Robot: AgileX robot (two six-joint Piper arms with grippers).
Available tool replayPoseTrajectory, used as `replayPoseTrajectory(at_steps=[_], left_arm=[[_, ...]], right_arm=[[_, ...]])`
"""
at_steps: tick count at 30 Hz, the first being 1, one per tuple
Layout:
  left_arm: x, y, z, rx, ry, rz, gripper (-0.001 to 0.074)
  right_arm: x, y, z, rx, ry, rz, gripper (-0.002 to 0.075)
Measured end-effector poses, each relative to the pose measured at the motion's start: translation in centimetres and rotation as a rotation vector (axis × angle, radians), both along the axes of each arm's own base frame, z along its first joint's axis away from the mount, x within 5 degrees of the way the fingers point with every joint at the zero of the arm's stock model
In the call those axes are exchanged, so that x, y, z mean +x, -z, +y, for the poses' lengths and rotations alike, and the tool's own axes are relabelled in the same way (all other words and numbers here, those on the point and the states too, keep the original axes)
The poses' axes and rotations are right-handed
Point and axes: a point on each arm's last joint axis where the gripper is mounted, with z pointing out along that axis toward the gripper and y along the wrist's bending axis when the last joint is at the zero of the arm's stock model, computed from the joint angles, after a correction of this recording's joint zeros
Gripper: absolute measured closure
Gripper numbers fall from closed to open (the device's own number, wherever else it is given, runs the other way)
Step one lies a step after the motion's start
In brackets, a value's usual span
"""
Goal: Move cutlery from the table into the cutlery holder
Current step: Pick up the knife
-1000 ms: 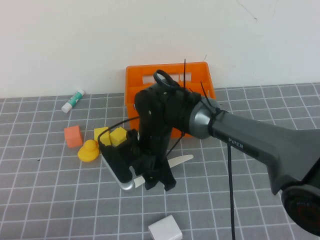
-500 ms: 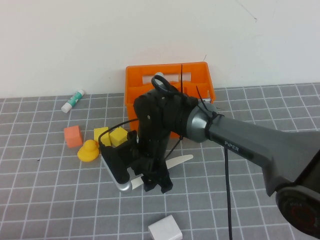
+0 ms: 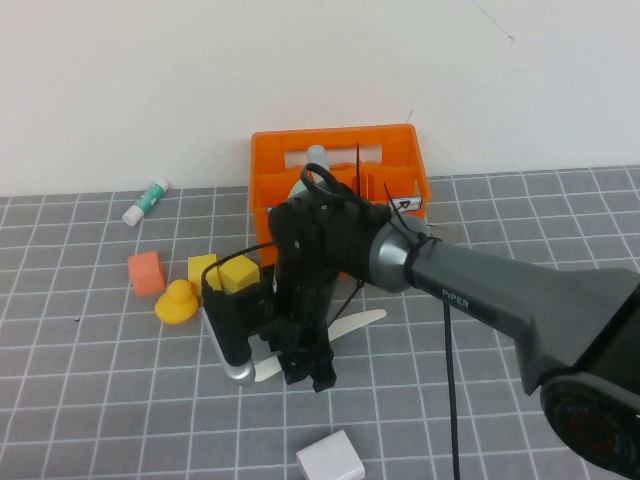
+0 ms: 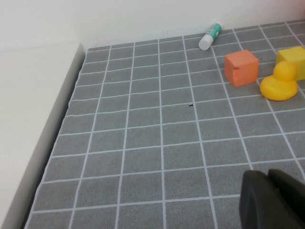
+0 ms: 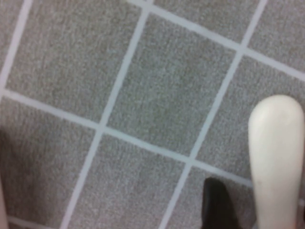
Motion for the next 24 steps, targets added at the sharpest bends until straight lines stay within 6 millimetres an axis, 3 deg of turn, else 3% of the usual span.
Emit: replayPoseTrajectory(at_steps=[9, 24], left_arm=[[0.00, 0.00, 0.00, 0.000, 0.000, 0.000, 0.0736], [0.00, 0.00, 0.01, 0.002, 0.000, 0.000, 0.0736]], right_arm=[[-0.69, 0.11, -0.45, -0.052, 0.118, 0.100, 0.0424], [-0.99, 0.01, -0.72, -0.086, 0.146, 0.138, 0.0509]])
